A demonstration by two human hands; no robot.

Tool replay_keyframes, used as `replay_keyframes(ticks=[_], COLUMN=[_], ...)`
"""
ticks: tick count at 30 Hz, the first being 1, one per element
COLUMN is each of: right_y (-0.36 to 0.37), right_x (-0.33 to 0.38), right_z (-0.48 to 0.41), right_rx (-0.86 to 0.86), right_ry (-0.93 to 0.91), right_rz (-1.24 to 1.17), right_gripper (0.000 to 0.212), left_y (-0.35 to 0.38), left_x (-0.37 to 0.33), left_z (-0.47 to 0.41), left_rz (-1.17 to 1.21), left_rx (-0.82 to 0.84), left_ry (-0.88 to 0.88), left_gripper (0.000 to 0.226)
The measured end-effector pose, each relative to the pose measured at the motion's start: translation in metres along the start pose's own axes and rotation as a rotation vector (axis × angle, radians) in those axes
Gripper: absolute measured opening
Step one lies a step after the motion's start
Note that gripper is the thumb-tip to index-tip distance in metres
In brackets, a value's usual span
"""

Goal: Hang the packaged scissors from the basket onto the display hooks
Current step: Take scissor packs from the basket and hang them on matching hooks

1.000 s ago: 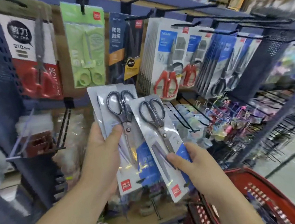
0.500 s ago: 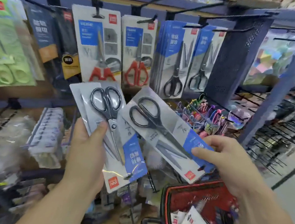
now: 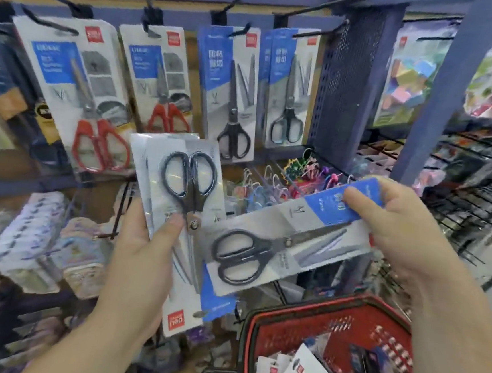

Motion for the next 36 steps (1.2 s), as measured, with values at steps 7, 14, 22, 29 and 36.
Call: replay_keyframes(ticks=[7,14,22,29,36], right_y=[0.039,0.058,0.075,0.087,0.097], right_x=[0.028,0.037,0.070,0.130,0.148], right_z=[-0.022,-0.042,-0.086,-0.114,-0.137], right_rx=[0.170,0.232,0.083,0.040,0.021], right_ry=[-0.135,-0.101,-0.101,-0.211,-0.251], right_rz=[0.368,-0.104,-0.330,-0.257,-0.173], right_gripper=[0.010,0.019,0.017,0.025,0.020], left_y=[0.040,0.044,0.012,-0.011,-0.017], left_x=[0.018,0.015,-0.014,-0.034,-0.041], left_z=[-0.001,-0.009,-0.043,-0.049,-0.051], left_rz=[-0.006,0.012,0.063,0.079,0.083], left_rx=[0.231,0.256,0.056,-0.048,-0.040], left_ry=[-0.106,-0.115,0.004,0.053,0.066], left_gripper=[0.034,0.033,0.031,0.031,0.029])
Point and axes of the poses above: each hand's wrist, its own z-axis away from the middle knuckle, its own y-axis out of the palm, x = y × z, the point moved 9 cm from there along -z, towards the middle knuckle, and after that the axes turned 2 degrees about -z, right-handed, at the moved point
